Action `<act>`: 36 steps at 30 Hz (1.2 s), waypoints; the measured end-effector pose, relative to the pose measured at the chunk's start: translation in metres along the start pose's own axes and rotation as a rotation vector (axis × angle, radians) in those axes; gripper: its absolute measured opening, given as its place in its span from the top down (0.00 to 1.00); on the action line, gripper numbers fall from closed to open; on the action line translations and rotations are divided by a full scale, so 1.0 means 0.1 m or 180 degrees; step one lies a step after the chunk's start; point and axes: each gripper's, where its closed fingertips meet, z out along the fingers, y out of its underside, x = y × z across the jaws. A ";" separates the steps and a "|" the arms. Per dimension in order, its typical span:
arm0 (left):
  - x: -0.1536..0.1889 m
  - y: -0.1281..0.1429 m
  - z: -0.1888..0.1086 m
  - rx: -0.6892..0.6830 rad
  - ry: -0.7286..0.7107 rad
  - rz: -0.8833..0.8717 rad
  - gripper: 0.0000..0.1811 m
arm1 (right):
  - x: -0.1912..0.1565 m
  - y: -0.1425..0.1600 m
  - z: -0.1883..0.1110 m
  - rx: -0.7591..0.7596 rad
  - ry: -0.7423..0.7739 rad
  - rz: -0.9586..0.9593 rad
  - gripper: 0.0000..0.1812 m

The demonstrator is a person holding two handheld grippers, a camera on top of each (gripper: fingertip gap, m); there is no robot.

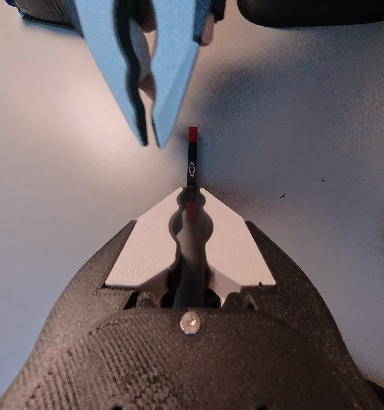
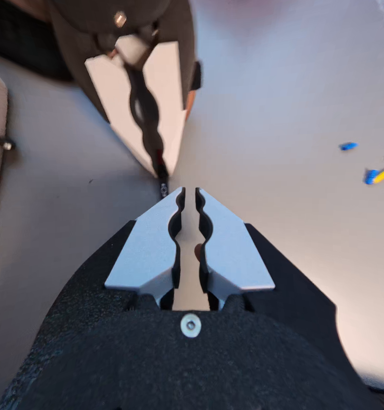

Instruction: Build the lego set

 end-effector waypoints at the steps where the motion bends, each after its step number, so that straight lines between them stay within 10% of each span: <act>1: -0.01 0.00 0.00 0.0017 0.0005 -0.0012 0.96 | 0.16 -0.07 -0.06 0.0188 0.0152 0.0138 0.96; 7: -0.10 -0.15 -0.12 0.0459 0.0126 -0.0391 0.88 | 1.23 -0.05 -0.25 0.0119 0.0975 0.0095 0.95; 15: -0.46 -0.17 -0.31 0.0763 -0.0357 -0.0515 0.88 | 2.07 0.12 0.09 -0.0645 0.0489 -0.0470 0.93; 36: -0.51 -0.04 -0.36 0.0636 -0.0213 -0.0608 0.85 | 1.96 -0.24 0.40 -0.0571 -0.0048 -0.0284 0.97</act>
